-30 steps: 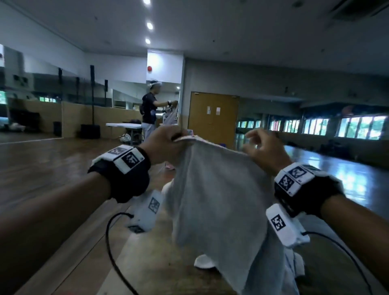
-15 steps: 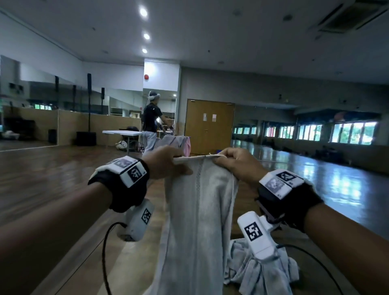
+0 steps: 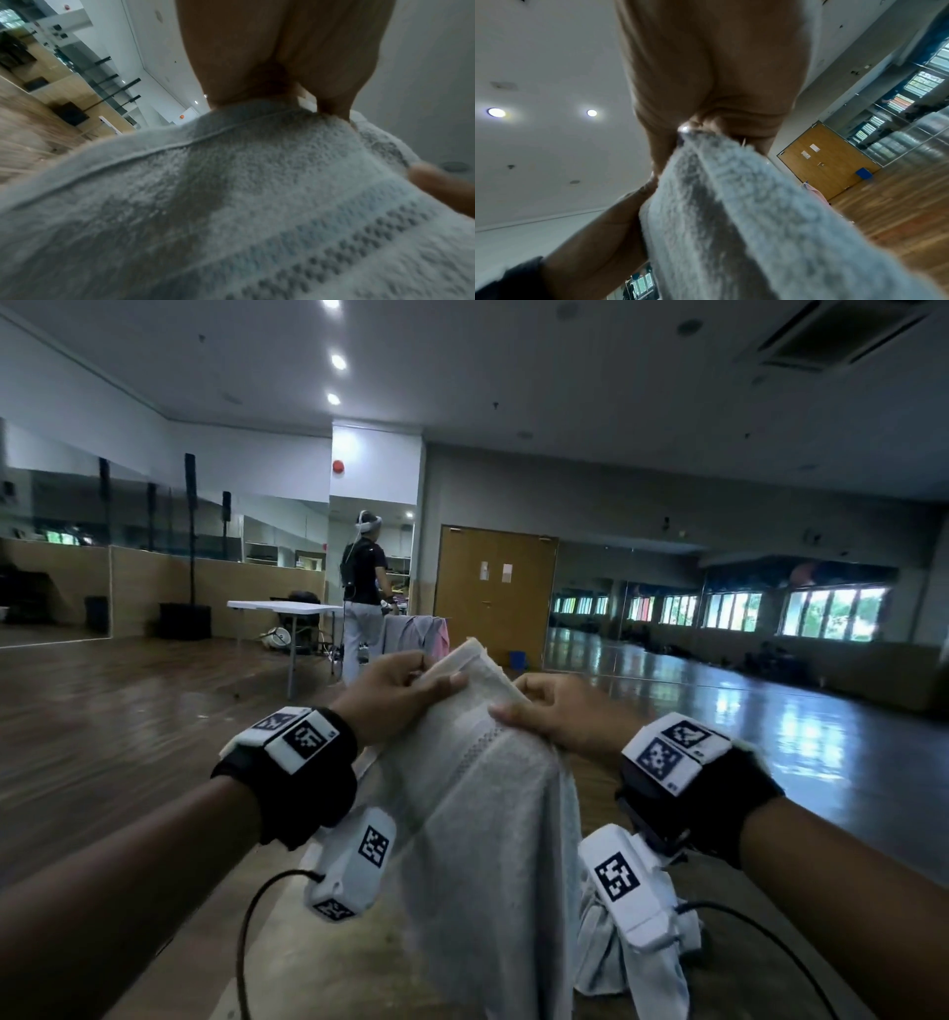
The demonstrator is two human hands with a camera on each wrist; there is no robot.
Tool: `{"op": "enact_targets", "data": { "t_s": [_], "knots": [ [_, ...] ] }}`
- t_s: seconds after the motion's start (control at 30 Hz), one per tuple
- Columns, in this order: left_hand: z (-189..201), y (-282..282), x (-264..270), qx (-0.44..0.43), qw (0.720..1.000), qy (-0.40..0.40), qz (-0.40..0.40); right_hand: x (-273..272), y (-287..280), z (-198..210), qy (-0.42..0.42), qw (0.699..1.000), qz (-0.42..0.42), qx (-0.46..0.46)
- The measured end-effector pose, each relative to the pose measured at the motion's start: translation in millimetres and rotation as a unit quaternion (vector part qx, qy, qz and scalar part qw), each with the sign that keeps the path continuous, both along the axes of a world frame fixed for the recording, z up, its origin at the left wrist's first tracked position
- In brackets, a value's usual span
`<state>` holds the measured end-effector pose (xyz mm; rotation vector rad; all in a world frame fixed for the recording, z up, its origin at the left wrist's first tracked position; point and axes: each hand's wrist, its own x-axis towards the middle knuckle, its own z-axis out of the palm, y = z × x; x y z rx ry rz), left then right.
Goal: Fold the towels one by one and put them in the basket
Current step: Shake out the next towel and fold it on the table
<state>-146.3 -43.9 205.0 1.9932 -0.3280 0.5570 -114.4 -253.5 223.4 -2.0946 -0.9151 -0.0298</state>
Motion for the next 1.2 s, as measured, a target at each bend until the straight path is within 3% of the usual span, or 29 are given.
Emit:
{"op": "enact_targets", "data": {
  "t_s": [0.07,0.13,0.23,0.37,0.43,0.5,0.57,0.67,0.77,0.9,0.97,1.07,1.2],
  "knots": [
    [0,-7,-1,0.022,1.0,-0.009,-0.008,0,-3,-2,-0.017,1.0,-0.001,0.021],
    [-4,-9,-2,0.061,0.996,0.04,-0.042,3,-7,-2,-0.026,0.998,-0.024,0.06],
    [-20,-11,-7,0.18,0.977,0.077,-0.081,4,-17,0,-0.046,0.994,-0.059,0.084],
    [-40,-24,-18,0.122,0.985,0.04,-0.118,-1,-25,-3,0.024,0.996,-0.016,0.088],
    [-46,-28,-18,0.109,0.982,0.057,-0.146,-2,-27,-4,-0.026,0.997,-0.039,0.066],
    [-51,-26,-18,0.149,0.973,0.08,-0.156,-1,-31,-3,-0.058,0.993,-0.071,0.072],
    [-56,-16,-16,0.229,0.963,0.075,-0.122,0,-39,-2,-0.061,0.989,-0.097,0.098],
    [-59,7,-14,0.316,0.948,0.022,0.012,3,-58,-1,-0.052,0.982,-0.127,0.13],
    [-57,30,-17,0.352,0.929,-0.009,0.116,4,-74,-5,-0.052,0.982,-0.139,0.118],
    [-51,54,-24,0.391,0.901,-0.043,0.182,8,-81,-15,-0.037,0.982,-0.155,0.097],
    [-48,60,-27,0.372,0.906,-0.055,0.193,13,-82,-22,-0.026,0.981,-0.171,0.091],
    [-47,65,-29,0.271,0.937,-0.064,0.213,25,-84,-35,-0.007,0.983,-0.172,0.068],
    [-45,68,-23,0.194,0.955,-0.035,0.224,43,-84,-45,0.014,0.984,-0.172,0.044]
  ]
}}
